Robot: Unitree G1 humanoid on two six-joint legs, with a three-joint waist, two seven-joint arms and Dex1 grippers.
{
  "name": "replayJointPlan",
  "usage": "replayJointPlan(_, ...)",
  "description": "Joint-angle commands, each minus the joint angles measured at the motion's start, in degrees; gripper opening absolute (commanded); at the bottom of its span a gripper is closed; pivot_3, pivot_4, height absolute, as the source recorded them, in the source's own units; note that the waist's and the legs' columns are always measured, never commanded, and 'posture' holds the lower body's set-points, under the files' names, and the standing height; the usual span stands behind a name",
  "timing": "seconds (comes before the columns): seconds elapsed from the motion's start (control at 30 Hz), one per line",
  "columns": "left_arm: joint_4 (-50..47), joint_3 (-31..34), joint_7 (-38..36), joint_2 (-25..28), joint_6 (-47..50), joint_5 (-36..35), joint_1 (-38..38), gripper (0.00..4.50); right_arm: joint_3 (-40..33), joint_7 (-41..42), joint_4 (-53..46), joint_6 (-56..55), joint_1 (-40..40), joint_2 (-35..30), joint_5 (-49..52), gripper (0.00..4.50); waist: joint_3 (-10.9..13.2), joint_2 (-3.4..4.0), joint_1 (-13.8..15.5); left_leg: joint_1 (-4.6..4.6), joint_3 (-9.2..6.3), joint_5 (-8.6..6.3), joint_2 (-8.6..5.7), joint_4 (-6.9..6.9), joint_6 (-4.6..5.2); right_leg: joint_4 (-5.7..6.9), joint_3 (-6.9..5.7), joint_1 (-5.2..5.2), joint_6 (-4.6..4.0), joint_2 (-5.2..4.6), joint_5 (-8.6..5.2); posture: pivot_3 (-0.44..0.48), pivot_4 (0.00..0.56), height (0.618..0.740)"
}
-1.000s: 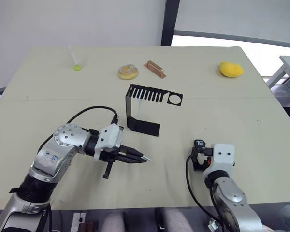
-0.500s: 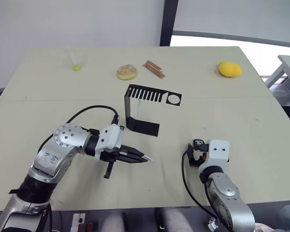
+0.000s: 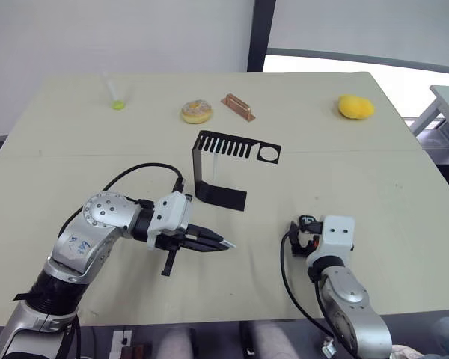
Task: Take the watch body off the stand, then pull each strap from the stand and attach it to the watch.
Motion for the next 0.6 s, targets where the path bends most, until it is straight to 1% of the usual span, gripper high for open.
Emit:
replayJointPlan(0.03, -1.74, 0.33, 0.04, -0.03, -0.35, -0.05, 0.02, 0.0, -0.64, -0.11, 0.75, -0.11, 0.1, 0.53, 0.09, 4.47, -0.01, -0.01, 0.0, 0.0, 0.0, 0.0, 0.0, 0.0, 0.0, 0.0, 0.0, 0.0, 0.0, 0.0, 0.0, 0.0, 0.15, 0.74)
replayJointPlan(0.07, -1.64, 0.33, 0.0, -0.05, -0.37, -0.02, -0.05, 0.0, -0.65, -0.09, 0.84, -0.1, 0.03, 0.6, 0.03, 4.47, -0.01, -0.03, 0.0, 0.0, 0.0, 0.0, 0.0, 0.01, 0.0, 0.01, 0.0, 0.0, 0.0, 0.0, 0.0, 0.0, 0.15, 0.74)
replayJointPlan(0.17, -1.64, 0.35, -0.03, -0.04, -0.29, -0.04, -0.22, 0.0, -1.28, -0.33, 1.11, -0.19, -0.01, 1.3, 0.37, 3.7, -0.02, -0.03, 0.03, 0.0, 0.0, 0.0, 0.0, 0.01, 0.0, 0.02, 0.0, 0.0, 0.0, 0.0, 0.0, 0.0, 0.15, 0.74)
replayJointPlan(0.3, -1.78, 0.49, -0.06, 0.09, -0.18, -0.14, -0.2, 0.0, -1.84, 0.55, 1.22, -0.01, -0.02, 1.9, 1.34, 1.79, -0.04, -0.07, 0.12, 0.0, -0.01, 0.0, -0.01, 0.01, 0.01, 0.02, 0.0, 0.0, 0.0, -0.03, 0.0, 0.0, 0.15, 0.74)
replayJointPlan(0.33, -1.79, 0.56, -0.1, 0.16, -0.17, -0.14, -0.19, 0.0, -2.01, 0.69, 1.22, 0.07, -0.08, 2.02, 1.65, 1.53, -0.07, -0.11, 0.15, 0.0, -0.01, -0.01, -0.02, 0.02, 0.01, 0.01, -0.01, 0.01, 0.0, -0.04, 0.0, 0.0, 0.15, 0.74)
replayJointPlan(0.6, -2.06, 1.16, 0.97, 0.27, -0.39, 0.4, 0.13, 0.0, -4.19, 1.15, 2.09, 0.3, -1.3, 2.15, 3.85, 1.53, -0.09, -0.14, 0.11, 0.0, -0.02, -0.01, -0.01, 0.02, 0.01, 0.02, -0.01, 0.01, 0.0, -0.03, 0.0, 0.0, 0.15, 0.74)
